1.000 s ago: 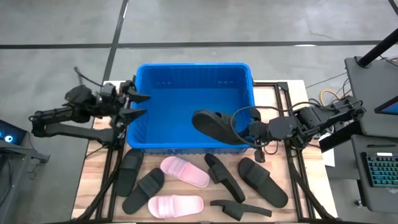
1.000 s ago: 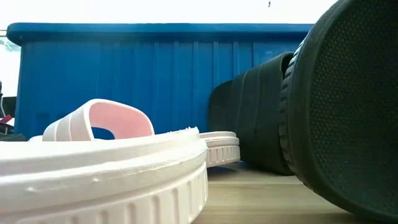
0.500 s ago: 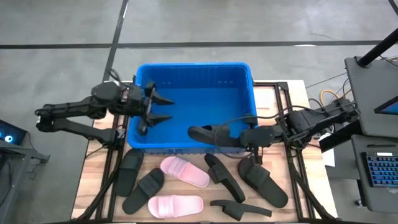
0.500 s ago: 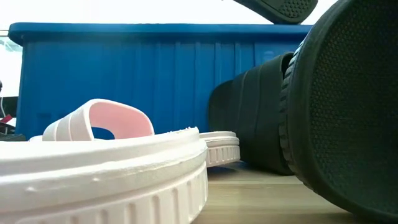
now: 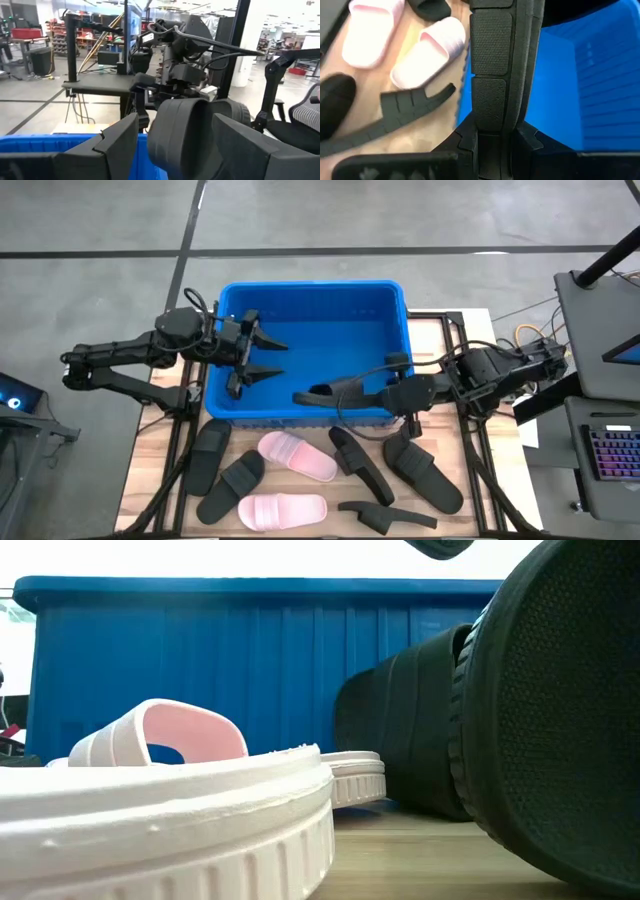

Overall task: Pick and place slides into bin
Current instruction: Put the black slide into the blue container

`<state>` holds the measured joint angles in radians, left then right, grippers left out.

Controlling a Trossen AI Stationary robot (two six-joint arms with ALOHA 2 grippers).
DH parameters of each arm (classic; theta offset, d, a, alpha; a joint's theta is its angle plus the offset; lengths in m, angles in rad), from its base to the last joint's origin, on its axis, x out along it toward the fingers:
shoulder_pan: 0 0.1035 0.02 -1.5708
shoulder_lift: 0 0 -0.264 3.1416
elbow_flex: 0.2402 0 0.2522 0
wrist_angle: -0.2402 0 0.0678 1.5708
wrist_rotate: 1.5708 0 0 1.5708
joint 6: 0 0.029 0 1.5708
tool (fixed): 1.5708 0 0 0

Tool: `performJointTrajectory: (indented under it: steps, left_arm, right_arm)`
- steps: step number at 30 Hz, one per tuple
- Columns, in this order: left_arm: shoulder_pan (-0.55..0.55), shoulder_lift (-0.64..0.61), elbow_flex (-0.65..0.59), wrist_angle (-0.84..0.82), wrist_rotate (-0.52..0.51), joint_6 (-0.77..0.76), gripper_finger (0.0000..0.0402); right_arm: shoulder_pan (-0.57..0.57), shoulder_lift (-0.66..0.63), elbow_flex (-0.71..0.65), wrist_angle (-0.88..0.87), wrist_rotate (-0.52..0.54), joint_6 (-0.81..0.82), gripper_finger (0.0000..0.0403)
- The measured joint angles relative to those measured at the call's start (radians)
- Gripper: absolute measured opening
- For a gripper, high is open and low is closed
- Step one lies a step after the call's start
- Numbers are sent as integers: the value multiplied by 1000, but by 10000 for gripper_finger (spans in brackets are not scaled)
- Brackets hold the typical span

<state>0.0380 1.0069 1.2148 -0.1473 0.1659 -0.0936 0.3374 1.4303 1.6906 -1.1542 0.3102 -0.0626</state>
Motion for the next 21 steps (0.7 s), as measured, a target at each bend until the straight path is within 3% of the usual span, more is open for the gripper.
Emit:
performJointTrajectory:
  steps: [7, 21]
  left_arm:
    - [-1, 45, 29, -15, 17, 102, 240]
    - [-31, 129, 57, -60, 17, 321, 240]
  right_arm:
    - [-9, 77, 120, -59, -51, -77, 56]
    - [-51, 176, 322, -278, -59, -17, 56]
